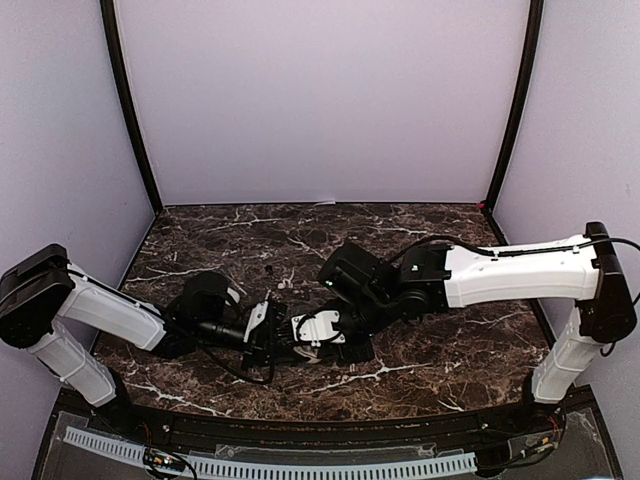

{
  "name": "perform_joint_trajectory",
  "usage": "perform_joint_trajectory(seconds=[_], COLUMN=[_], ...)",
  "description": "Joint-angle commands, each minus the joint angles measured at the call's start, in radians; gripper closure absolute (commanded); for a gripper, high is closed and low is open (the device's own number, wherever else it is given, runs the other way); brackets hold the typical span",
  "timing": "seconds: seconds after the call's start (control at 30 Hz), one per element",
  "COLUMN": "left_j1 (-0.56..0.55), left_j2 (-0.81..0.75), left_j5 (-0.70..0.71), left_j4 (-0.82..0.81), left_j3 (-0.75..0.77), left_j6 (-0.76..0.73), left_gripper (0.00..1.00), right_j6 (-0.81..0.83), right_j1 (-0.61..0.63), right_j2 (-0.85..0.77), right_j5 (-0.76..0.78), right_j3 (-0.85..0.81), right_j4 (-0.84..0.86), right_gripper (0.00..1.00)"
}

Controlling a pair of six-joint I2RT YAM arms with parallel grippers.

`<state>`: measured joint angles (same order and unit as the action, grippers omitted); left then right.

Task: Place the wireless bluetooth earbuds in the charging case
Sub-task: Insert the right earbud into the right side groove of the charging case.

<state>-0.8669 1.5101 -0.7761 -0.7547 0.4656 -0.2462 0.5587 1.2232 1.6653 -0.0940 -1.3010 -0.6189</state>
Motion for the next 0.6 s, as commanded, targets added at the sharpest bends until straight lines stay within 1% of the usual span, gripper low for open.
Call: perform_joint_trajectory(seconds=[0.0, 0.17, 0.47, 0.57], left_j1=[-0.004, -0.004, -0.004, -0.004], left_j2=[-0.035, -0.026, 0.004, 0.014], left_j5=[-0.037, -0.037, -0.046, -0.045], left_j4=[-0.134, -0.147, -0.204, -0.235], left_j3=[-0.010, -0.014, -0.030, -0.038], left_j6=[0.016, 0.022, 0.051, 0.063], left_gripper=[0.99, 0.99, 0.99, 1.00], right_j6=[-0.049, -0.051, -0.039, -0.038], right_j1=[-0.013, -0.014, -0.015, -0.015], right_j2=[0.028, 0.000, -0.058, -0.109], right_j5=[-0.006, -0.024, -0.066, -0.072], right_j3=[-0.031, -0.021, 0.018, 0.033], right_j4=[-0.001, 0.027, 0.067, 0.085], right_gripper=[0.93, 0.77, 0.68, 0.65])
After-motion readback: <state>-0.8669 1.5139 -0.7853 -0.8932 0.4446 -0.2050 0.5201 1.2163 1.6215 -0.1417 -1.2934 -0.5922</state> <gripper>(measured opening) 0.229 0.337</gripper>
